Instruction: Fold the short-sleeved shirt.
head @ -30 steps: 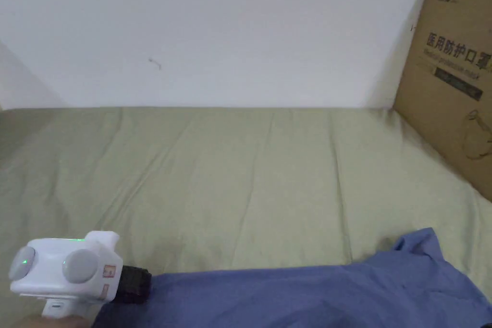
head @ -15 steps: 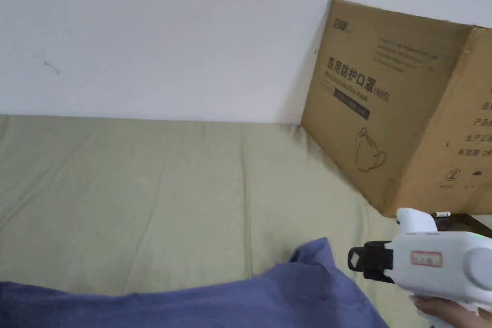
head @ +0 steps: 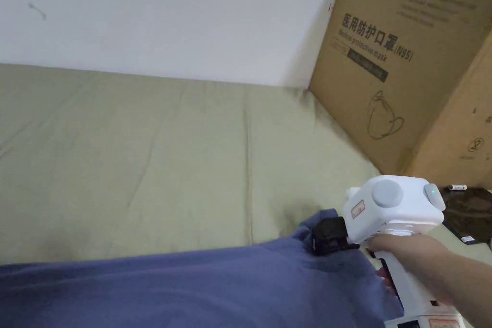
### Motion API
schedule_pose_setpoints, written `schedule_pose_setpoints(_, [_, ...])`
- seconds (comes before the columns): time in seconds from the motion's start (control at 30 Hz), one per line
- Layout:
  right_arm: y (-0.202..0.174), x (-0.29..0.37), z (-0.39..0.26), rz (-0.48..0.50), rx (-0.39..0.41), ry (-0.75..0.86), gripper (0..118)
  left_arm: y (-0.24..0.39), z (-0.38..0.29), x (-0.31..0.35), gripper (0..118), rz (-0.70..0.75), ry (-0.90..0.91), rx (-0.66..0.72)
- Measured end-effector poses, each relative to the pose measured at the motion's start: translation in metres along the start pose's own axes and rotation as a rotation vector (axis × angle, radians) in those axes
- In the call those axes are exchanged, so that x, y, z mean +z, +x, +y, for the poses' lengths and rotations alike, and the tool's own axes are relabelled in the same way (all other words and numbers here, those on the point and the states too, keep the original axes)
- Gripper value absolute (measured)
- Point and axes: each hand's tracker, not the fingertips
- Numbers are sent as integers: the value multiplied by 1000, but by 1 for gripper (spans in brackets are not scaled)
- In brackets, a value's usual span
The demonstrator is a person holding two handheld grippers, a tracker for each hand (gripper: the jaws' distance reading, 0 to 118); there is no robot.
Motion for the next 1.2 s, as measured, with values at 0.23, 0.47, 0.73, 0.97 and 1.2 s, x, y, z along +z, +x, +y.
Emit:
schedule_pose_setpoints(0.23, [-27, 64, -33, 114, 122, 125, 2, -1, 7, 8, 1, -10, -14, 38])
schedule_pose_setpoints(0.47, [6, 201, -85, 193, -88, 473, 2, 1, 40, 101, 1, -55, 112, 41])
schedule_pose_setpoints(0.73, [-7, 397, -92, 193, -27, 684, 2, 7, 134, 250, 1, -96, 341, -33])
schedule_pose_setpoints(0.97, [-16, 495, -6, 169, -40, 853, 2, 13, 219, 321, 1, -98, 466, -23])
schedule_pose_setpoints(1.2, [-54, 554, 97, 87, -93, 1034, 2, 13, 326, 313, 1, -48, 575, 10])
